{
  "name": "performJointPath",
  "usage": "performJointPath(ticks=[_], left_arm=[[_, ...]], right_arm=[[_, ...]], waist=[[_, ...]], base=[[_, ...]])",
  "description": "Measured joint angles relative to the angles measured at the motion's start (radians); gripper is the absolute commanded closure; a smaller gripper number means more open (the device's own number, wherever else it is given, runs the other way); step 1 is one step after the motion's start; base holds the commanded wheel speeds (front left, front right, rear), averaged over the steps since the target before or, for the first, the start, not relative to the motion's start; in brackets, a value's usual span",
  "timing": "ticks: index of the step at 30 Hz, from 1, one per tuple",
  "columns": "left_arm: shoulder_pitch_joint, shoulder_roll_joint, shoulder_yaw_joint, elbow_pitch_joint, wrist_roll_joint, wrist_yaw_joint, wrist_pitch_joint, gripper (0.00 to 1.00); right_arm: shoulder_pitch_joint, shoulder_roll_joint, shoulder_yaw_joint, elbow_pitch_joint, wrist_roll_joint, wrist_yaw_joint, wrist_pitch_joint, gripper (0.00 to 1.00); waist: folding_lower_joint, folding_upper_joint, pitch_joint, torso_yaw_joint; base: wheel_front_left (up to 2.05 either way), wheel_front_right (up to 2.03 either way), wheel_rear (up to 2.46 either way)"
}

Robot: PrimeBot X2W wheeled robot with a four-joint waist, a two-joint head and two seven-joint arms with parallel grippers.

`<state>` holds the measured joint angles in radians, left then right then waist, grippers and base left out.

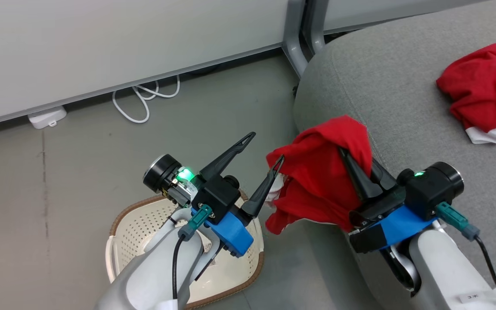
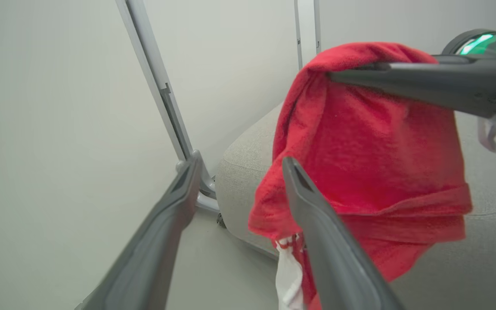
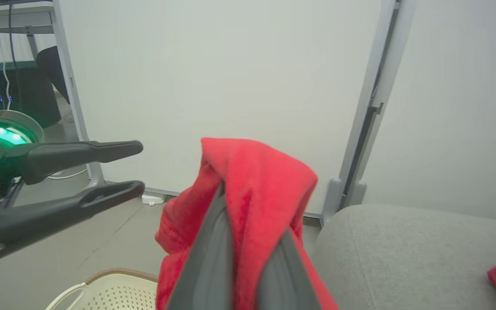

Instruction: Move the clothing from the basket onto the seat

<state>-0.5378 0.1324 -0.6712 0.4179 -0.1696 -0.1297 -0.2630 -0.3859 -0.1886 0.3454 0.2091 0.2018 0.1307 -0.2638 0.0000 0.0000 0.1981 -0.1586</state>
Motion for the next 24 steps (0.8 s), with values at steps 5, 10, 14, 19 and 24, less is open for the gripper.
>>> performJointPath(ticks=[5,10,14,19,24], left_arm=[[0.0,0.008,-0.033,-0.011,-0.004,0.0,0.0,0.0],[-0.002,0.015,-0.078,-0.017,-0.008,0.0,0.0,0.0],[-0.008,0.021,-0.117,-0.02,-0.014,0.0,0.0,0.0],[-0.019,0.027,-0.164,-0.019,-0.024,0.0,0.0,0.0],[-0.03,0.03,-0.195,-0.015,-0.034,0.0,0.0,0.0]], right_arm=[[0.029,0.005,-0.083,-0.023,-0.017,0.0,0.0,1.0],[0.055,0.014,-0.168,-0.049,-0.028,0.0,0.0,1.0],[0.078,0.024,-0.225,-0.067,-0.035,0.0,0.0,1.0],[0.105,0.041,-0.279,-0.084,-0.042,0.0,0.0,1.0],[0.134,0.053,-0.304,-0.087,-0.046,0.0,0.0,1.0]], waist=[[0.0,0.0,0.023,-0.046],[0.0,0.0,0.044,-0.093],[0.0,0.0,0.061,-0.131],[0.0,0.0,0.083,-0.175],[0.0,0.0,0.102,-0.202]], base=[[0.0,0.0,0.0],[0.0,0.0,0.0],[0.0,0.0,0.0],[0.0,0.0,0.0],[0.0,0.0,0.0]])
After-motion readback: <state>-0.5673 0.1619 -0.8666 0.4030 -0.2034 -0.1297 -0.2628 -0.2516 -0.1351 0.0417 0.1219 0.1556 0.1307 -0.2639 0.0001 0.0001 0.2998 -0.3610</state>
